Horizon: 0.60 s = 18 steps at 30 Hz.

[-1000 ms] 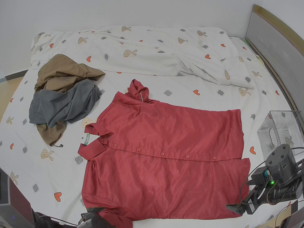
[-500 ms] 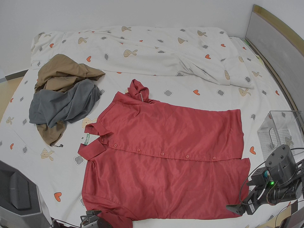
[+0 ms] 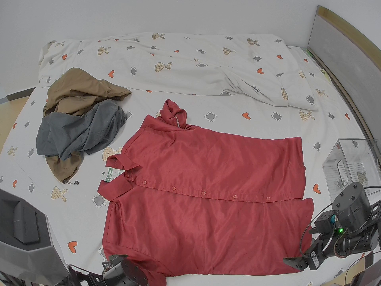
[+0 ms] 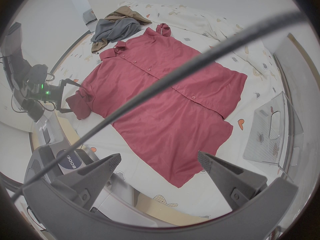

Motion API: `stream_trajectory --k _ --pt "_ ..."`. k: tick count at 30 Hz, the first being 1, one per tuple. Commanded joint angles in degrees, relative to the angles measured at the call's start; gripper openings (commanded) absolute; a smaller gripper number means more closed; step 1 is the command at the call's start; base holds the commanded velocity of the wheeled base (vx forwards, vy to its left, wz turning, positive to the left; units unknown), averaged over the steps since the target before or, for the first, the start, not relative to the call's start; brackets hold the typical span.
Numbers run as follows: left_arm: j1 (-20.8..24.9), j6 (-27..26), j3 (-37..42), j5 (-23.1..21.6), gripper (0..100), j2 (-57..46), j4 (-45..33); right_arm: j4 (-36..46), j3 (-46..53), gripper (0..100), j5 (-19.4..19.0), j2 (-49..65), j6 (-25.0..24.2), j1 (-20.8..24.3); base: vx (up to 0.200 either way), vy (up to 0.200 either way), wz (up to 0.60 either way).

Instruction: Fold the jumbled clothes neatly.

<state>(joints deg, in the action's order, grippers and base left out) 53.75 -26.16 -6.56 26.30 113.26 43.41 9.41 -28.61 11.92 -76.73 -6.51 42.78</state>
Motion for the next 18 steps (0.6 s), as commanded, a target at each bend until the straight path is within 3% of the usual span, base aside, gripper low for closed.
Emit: stream_trajectory --k 1,9,12,18 --pt "-0.49 -0.03 -0.56 -0.02 0 0.20 0.01 -0.01 0.05 100 0.03 -0.18 0.01 -0.06 0.000 0.000 0.00" --pt "-0.49 0.41 -0.38 -1.69 0 0.12 1.85 -0.01 0.49 100 0.03 -0.09 0.01 -0.06 0.000 0.000 0.00" --pt "-0.49 0.41 1.11 -3.80 0 -0.06 4.49 -0.01 0.66 100 0.03 0.09 0.01 -0.41 0.000 0.000 0.00" --pt "-0.57 0.23 4.10 -3.97 0 -0.67 9.32 -0.01 1.54 100 0.03 0.17 0.18 -0.50 0.000 0.000 0.00"
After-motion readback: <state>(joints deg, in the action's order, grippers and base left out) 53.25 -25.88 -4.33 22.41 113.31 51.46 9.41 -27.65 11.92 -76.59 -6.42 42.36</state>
